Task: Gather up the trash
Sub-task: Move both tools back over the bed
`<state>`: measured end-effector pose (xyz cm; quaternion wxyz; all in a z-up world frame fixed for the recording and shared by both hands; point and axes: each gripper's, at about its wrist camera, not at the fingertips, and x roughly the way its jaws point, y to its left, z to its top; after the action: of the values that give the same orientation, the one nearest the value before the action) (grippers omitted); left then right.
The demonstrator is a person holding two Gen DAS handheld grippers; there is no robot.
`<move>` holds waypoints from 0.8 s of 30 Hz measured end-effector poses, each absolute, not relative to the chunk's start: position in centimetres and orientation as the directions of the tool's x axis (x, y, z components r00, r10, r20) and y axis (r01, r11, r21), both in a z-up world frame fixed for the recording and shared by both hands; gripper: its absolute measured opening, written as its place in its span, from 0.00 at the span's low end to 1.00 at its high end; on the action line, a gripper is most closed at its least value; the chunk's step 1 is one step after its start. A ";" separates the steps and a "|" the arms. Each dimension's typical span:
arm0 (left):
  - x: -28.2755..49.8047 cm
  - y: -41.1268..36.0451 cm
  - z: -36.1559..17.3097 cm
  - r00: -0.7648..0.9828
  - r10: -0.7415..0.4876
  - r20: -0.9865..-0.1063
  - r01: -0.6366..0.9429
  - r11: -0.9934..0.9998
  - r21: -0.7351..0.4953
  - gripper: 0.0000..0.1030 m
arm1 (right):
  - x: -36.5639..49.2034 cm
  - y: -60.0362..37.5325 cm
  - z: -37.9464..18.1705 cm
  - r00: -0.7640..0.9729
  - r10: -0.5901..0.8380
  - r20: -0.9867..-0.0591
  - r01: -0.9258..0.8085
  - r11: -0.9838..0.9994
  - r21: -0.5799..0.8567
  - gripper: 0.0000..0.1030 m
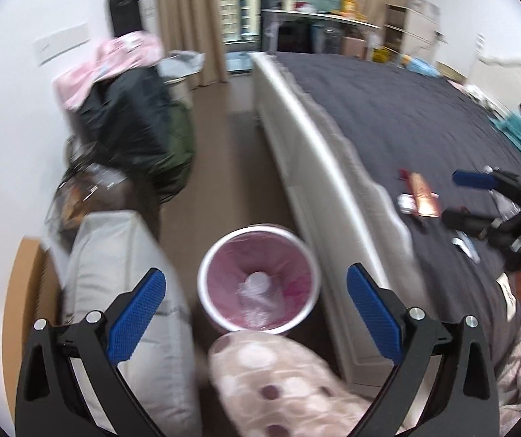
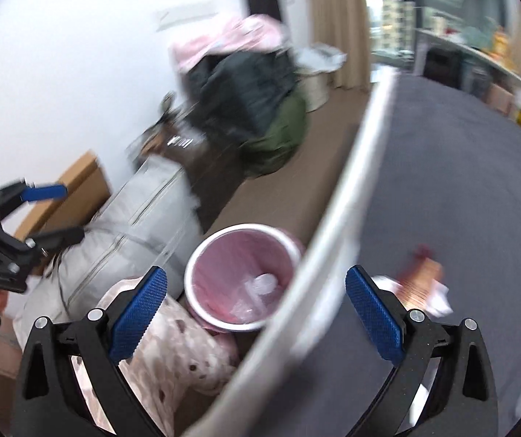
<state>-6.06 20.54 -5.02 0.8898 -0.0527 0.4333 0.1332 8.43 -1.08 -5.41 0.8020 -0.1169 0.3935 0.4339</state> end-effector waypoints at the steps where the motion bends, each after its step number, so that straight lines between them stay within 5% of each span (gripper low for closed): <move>1: -5.5 19.2 -4.9 0.596 0.173 -0.784 -0.250 0.968 0.023 0.95 | 8.6 -2.7 -5.1 0.340 0.597 -0.726 -0.770 0.620 0.149 0.93; 24: 4.6 -0.8 -5.1 0.569 -0.064 -0.820 0.156 0.987 0.032 0.95 | 13.5 -30.9 -6.9 0.580 0.439 -0.686 -0.386 0.890 0.243 0.93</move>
<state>4.60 -0.77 -5.09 0.8843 0.0502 0.4600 -0.0622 13.50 -30.87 -6.91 0.8881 0.0336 0.3952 0.2323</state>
